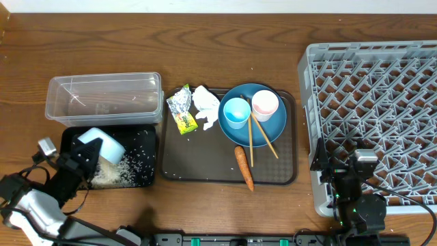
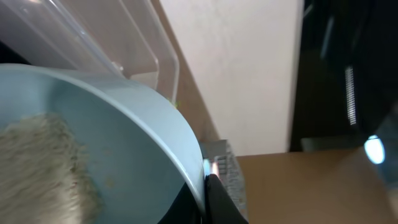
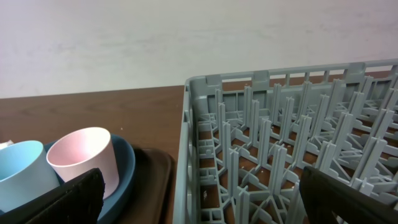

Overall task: Sort waste into correct bins and load items into the dishwasher rack
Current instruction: 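Tip the bowl with the left gripper to pour rice onto the black tray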

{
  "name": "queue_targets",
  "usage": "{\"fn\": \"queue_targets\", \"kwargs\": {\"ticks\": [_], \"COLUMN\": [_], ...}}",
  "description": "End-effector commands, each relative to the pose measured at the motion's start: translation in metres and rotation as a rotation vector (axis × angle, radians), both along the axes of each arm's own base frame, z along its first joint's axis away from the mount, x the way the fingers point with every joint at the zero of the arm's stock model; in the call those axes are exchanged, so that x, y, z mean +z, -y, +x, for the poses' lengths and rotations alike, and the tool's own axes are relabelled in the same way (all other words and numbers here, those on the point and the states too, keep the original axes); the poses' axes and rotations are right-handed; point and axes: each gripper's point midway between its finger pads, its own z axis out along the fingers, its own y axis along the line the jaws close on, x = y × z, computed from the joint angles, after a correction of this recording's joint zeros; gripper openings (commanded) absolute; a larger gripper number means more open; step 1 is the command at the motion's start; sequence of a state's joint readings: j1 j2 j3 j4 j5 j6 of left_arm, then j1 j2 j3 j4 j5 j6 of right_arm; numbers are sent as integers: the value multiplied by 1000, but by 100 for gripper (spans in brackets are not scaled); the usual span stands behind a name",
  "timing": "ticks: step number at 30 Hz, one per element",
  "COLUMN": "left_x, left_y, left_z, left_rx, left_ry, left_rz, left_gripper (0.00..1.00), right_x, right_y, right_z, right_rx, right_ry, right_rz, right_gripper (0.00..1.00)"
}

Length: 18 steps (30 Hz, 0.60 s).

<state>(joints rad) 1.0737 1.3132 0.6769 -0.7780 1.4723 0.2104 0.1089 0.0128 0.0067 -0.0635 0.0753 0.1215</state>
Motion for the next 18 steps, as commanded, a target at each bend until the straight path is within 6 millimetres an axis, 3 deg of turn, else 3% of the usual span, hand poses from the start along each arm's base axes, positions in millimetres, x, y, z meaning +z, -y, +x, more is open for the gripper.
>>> {"fn": "queue_targets", "kwargs": {"ticks": [1, 14, 18], "left_x": [12, 12, 12], "left_y": [-3, -14, -16], "left_z": [-1, -9, -8], "left_rx": [13, 81, 76], "left_ry": [89, 50, 75], "left_rz": [-47, -129, -74], "left_gripper": [6, 6, 6], "right_x": [-1, -1, -1], "right_y": [0, 0, 0], "right_z": [0, 0, 0], "right_rx": [2, 2, 2], "right_ry": [-4, -4, -4], "right_rz": [-4, -4, -4], "right_gripper": [99, 99, 99]}}
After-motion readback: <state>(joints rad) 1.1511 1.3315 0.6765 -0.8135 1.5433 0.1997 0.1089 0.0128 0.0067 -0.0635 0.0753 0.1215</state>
